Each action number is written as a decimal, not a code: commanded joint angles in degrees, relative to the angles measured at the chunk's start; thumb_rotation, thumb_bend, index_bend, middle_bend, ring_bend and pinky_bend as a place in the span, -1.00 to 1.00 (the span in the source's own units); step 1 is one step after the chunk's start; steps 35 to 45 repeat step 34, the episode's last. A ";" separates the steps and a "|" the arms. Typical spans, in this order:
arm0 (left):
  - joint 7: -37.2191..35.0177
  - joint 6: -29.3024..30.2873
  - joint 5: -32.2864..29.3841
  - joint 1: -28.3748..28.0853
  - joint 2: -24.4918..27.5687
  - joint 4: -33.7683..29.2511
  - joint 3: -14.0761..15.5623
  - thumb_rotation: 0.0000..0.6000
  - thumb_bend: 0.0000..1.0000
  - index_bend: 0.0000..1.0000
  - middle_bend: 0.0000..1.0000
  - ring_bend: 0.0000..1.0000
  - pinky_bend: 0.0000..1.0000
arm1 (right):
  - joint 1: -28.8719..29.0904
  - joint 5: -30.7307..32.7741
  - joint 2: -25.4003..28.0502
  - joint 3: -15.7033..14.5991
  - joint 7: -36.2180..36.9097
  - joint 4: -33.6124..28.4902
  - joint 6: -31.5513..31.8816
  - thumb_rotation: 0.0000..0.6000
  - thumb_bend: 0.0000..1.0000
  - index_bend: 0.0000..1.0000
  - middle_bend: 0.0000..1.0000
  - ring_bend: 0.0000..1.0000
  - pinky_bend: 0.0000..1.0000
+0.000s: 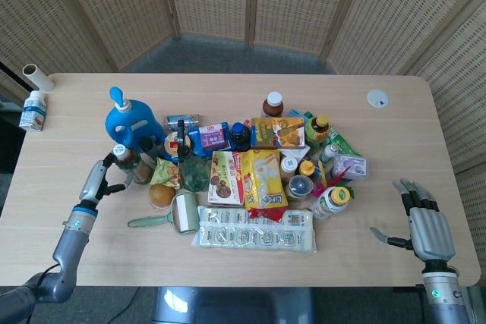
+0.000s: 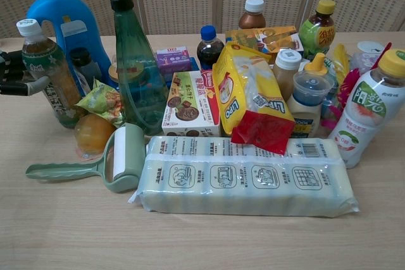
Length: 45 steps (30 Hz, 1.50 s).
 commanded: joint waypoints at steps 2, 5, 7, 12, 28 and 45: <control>1.14 1.03 -1.44 0.04 -0.66 -1.47 -1.27 1.00 0.36 0.49 0.75 0.85 0.36 | -0.26 0.24 0.12 -0.22 0.24 0.06 -0.13 0.30 -0.70 -1.00 -1.00 -1.00 -1.00; -0.27 2.68 -0.92 0.79 1.24 -4.91 -2.04 1.00 0.38 0.56 0.88 0.95 0.47 | -0.15 0.64 0.08 -0.42 0.36 0.25 -0.95 0.30 -0.70 -1.00 -1.00 -1.00 -1.00; -2.67 3.07 -1.11 1.51 3.81 -9.79 -3.02 1.00 0.38 0.55 0.88 0.96 0.48 | 0.13 0.52 -0.09 -0.58 0.59 0.48 -1.69 0.30 -0.70 -1.00 -1.00 -1.00 -1.00; -4.68 4.61 -0.30 2.62 11.55 -21.78 -5.64 1.00 0.36 0.54 0.88 0.96 0.48 | 0.67 -0.56 -0.70 -1.12 1.80 1.29 -3.06 0.30 -0.70 -1.00 -1.00 -1.00 -1.00; 0.11 12.04 -6.14 5.09 34.32 -49.01 -18.95 1.00 0.32 0.48 0.86 0.96 0.47 | -0.60 -5.25 -1.85 -2.86 8.58 5.71 -1.94 0.29 -0.70 -1.00 -1.00 -1.00 -1.00; -2.74 12.86 -6.32 6.88 37.08 -50.80 -19.17 1.00 0.31 0.46 0.85 0.95 0.45 | -0.92 -5.15 -2.32 -2.87 8.33 5.40 -1.66 0.31 -0.71 -1.00 -1.00 -1.00 -1.00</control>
